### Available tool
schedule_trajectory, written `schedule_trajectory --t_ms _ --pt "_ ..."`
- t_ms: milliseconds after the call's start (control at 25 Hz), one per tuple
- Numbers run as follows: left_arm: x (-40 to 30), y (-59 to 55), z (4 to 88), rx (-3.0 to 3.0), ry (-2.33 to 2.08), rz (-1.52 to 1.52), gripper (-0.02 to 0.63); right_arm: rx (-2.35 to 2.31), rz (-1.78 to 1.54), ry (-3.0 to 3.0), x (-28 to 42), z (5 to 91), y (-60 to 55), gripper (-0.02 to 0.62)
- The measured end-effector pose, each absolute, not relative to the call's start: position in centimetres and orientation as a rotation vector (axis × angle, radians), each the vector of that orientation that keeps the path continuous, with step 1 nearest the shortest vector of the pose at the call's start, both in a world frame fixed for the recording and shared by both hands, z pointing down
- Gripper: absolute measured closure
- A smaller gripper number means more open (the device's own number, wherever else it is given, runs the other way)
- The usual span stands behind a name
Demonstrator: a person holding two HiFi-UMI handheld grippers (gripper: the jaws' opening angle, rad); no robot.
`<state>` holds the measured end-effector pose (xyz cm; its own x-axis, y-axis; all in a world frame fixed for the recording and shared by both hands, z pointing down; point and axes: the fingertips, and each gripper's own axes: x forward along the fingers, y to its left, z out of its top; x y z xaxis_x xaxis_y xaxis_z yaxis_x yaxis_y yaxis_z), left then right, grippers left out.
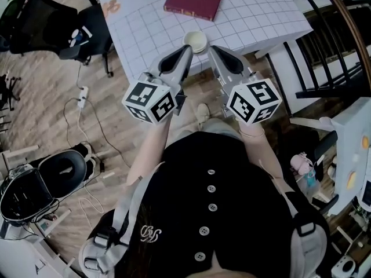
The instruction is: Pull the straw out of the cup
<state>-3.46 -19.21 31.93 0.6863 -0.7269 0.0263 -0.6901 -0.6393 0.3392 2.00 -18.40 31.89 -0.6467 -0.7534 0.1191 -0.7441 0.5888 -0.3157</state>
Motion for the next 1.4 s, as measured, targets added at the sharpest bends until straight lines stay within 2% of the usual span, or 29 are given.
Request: schedule_trajectory --t_ms 360,960,1400 --pt "-2.7 -23.8 32.6 2.528 -1.181 -0.168 0.609 -1.226 -0.557 2.835 2.6 32.3 -23.4 0.595" --pt "-2.6 -24.8 34.4 2.48 -1.224 -0.121 0.609 -1.106 -0.627 2.896 1.9 34.1 -24.2 0.595" --pt "-6.1 -24.8 35.7 2.429 -1.243 -0.11 0.609 -1.177 -0.694 2.868 1.2 35.5 -24.3 0.595"
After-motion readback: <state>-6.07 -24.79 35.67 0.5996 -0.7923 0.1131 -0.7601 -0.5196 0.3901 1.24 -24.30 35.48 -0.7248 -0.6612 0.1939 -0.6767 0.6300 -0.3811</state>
